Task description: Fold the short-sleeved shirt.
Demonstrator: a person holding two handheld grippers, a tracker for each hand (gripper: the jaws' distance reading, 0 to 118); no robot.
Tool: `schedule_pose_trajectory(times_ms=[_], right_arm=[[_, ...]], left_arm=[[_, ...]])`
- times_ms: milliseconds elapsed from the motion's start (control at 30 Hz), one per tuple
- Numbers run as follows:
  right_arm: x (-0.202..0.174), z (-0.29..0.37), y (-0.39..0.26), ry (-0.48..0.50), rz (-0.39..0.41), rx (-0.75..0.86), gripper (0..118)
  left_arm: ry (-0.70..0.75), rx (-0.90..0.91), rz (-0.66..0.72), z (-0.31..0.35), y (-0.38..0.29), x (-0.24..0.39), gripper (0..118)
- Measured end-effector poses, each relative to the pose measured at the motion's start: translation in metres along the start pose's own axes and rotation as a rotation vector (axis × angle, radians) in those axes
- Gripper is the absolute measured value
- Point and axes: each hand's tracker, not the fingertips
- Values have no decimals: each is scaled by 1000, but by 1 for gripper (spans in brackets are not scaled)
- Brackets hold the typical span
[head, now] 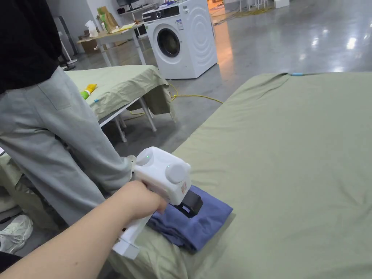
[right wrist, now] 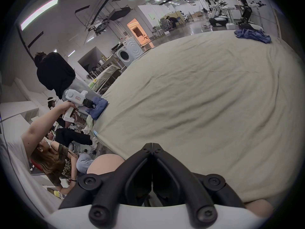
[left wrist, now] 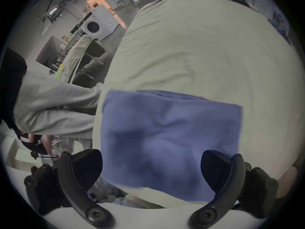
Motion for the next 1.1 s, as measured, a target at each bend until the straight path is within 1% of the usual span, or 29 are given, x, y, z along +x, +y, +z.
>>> schedule_pose_trajectory(times_ms=[33,67,100,133,167,200,267,300,333,400,433,500,533,600,633,667,733,767,800,867,933,1000,1033,1100], right_arm=[[-5,1,1,-12,28,15,2],[-6,3,0,-51,76,32,2],[-11,3,-1,-62,114,36,2],[-15,3,-1,-54,126,33,2],[-18,3,-2,-54,125,35,2],[-16,7,-6,-55,127,47,2],[-21,15,-8,-70,139,90,2],[-23,22,-9,-99,157,131,2],[-24,30,-11,-151,190,170,2],[-29,46,-12,-229,249,240,2],[-31,56,-13,-281,270,292,2],[-33,77,-13,-392,304,383,2],[-34,89,-13,-442,323,434,2],[-37,105,-9,-575,349,485,2],[-37,112,-9,-629,375,526,2],[-36,118,-10,-674,393,571,2],[-30,126,-6,-721,385,625,2],[-26,130,-4,-732,368,650,2],[-22,135,-3,-739,369,680,2],[-14,137,1,-787,396,700,2],[-5,140,2,-819,387,740,2],[2,141,4,-817,368,755,2],[5,142,3,-816,354,770,2],[7,144,0,-807,355,770,3]], left_arm=[[-29,20,35,14,-8,2,118],[-61,56,84,28,-12,4,118],[-131,123,173,45,-16,8,106],[-204,219,221,66,-25,17,64],[-256,294,215,85,-34,28,25],[-242,392,215,105,-41,47,0],[-121,584,171,147,-57,84,0],[-95,685,143,161,-67,102,0],[-119,770,103,181,-76,123,0],[-161,905,113,216,-94,159,0],[-178,952,108,238,-109,184,0],[-147,1026,95,266,-123,220,0],[-152,1094,100,278,-133,235,0],[-150,1209,136,296,-148,264,0],[-144,1242,149,302,-152,276,0],[-171,1272,163,305,-155,286,0],[-234,1287,177,304,-146,305,0],[-279,1278,164,303,-142,311,0],[-306,1261,132,301,-136,319,0],[-269,1233,125,297,-123,333,0],[-281,1228,164,292,-123,339,0],[-271,1208,209,286,-119,344,0],[-269,1199,214,285,-120,345,0],[-262,1196,202,282,-119,346,1]])
